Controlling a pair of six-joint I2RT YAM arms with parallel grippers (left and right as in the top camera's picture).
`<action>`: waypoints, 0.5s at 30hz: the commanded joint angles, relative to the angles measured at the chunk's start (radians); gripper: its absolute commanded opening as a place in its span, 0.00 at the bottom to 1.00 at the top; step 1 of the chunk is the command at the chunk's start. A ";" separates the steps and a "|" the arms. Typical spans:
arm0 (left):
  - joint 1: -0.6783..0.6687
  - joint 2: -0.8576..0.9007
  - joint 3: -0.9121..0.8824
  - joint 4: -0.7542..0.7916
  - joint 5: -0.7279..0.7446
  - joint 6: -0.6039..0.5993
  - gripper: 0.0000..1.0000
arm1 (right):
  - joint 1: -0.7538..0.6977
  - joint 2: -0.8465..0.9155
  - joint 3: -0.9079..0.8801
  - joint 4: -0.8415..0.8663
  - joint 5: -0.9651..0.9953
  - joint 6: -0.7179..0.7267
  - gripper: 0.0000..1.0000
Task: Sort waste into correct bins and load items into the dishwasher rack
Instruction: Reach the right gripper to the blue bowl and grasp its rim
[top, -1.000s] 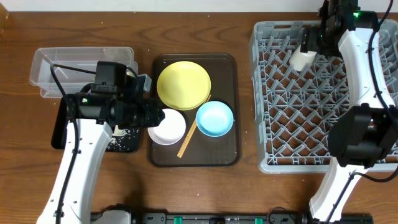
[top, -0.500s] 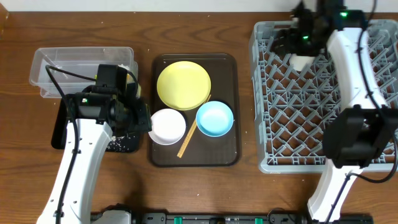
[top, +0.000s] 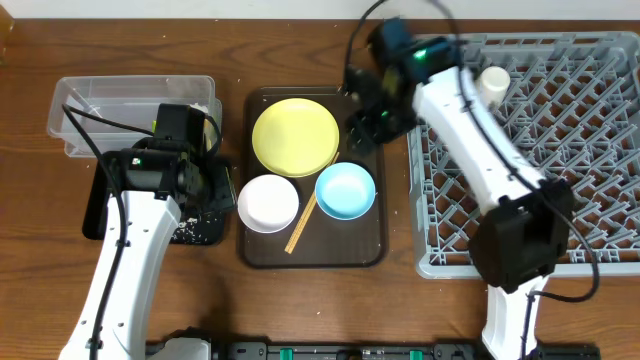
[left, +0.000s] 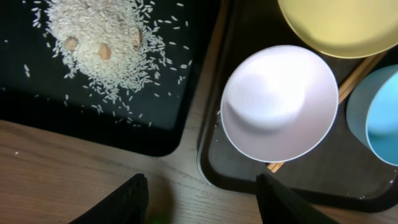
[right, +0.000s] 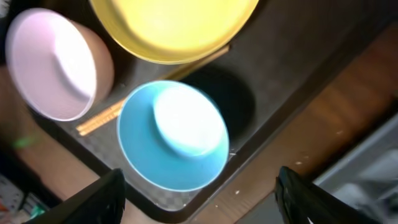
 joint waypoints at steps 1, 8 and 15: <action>0.004 0.000 0.012 0.000 -0.027 -0.013 0.58 | 0.037 0.003 -0.106 0.043 0.063 0.095 0.73; 0.003 0.000 0.012 0.000 -0.026 -0.013 0.58 | 0.071 0.003 -0.311 0.207 0.150 0.202 0.62; 0.003 0.000 0.012 0.000 -0.022 -0.014 0.59 | 0.071 0.003 -0.375 0.266 0.201 0.230 0.32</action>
